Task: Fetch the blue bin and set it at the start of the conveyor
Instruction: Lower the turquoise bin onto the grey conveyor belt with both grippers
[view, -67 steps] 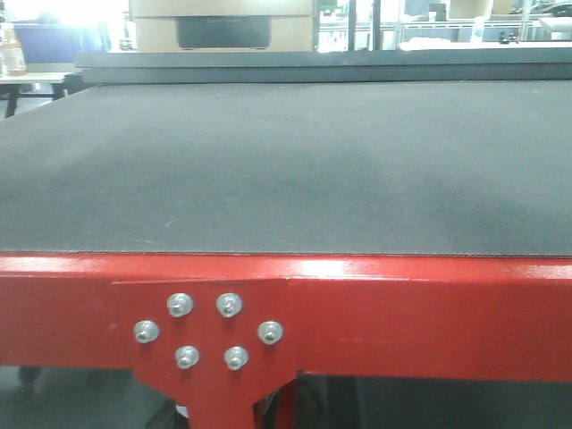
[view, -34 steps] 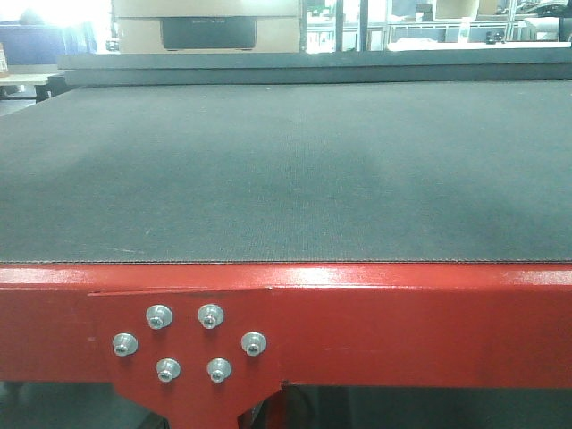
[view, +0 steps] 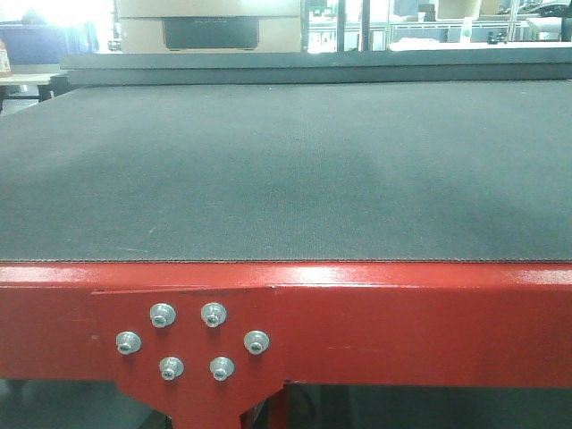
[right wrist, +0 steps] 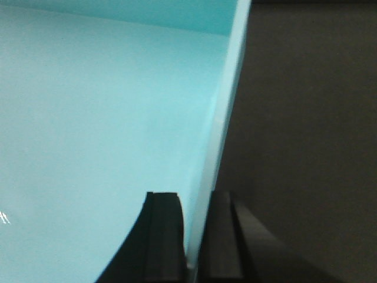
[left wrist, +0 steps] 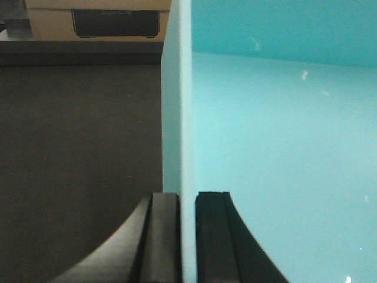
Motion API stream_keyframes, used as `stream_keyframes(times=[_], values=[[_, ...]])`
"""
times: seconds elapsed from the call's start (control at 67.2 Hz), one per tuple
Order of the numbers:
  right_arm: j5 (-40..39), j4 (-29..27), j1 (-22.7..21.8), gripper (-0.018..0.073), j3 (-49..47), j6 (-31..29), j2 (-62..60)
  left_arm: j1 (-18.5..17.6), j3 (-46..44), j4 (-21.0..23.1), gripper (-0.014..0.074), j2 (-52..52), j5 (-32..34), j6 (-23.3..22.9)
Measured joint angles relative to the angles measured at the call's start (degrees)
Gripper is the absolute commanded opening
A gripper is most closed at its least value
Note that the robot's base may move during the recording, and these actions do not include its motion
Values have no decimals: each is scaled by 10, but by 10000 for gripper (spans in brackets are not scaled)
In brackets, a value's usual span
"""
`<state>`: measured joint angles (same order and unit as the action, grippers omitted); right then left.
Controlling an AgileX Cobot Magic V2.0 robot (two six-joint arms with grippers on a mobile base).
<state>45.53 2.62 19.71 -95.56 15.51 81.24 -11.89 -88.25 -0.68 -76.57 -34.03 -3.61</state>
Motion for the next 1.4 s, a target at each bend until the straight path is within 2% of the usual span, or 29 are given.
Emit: stream_keyframes(times=[0.194,0.372,0.625,1.042,1.131,1.221,1.25,1.295,1.34,1.355,1.399], values=[[-10,-2,0,-153,0,0,0,0,0,-2,-111,0,-1,0],[15,-5,-2,-153,0,0,1,0,-1,7,-111,-24,-40,-1],[34,4,-24,-153,0,-5,50,0,-1,46,-111,-109,-75,-5],[31,18,-41,-144,0,-7,185,3,-1,47,-111,-239,-78,-7],[27,14,-49,-62,0,-7,216,6,-1,47,-93,-260,-78,-7],[26,9,-57,134,0,-7,245,6,-1,47,11,-280,-78,-7],[25,9,-60,225,0,-9,252,6,-1,47,79,-286,-78,-7],[24,9,-64,314,0,-9,261,6,-1,45,161,-293,-79,-7],[24,9,-69,428,0,-9,267,6,-1,41,272,-298,-79,-6],[24,9,-70,470,0,-9,268,6,-1,39,334,-299,-81,-6],[25,10,-76,526,0,-10,272,6,-1,38,461,-303,-78,-6]])
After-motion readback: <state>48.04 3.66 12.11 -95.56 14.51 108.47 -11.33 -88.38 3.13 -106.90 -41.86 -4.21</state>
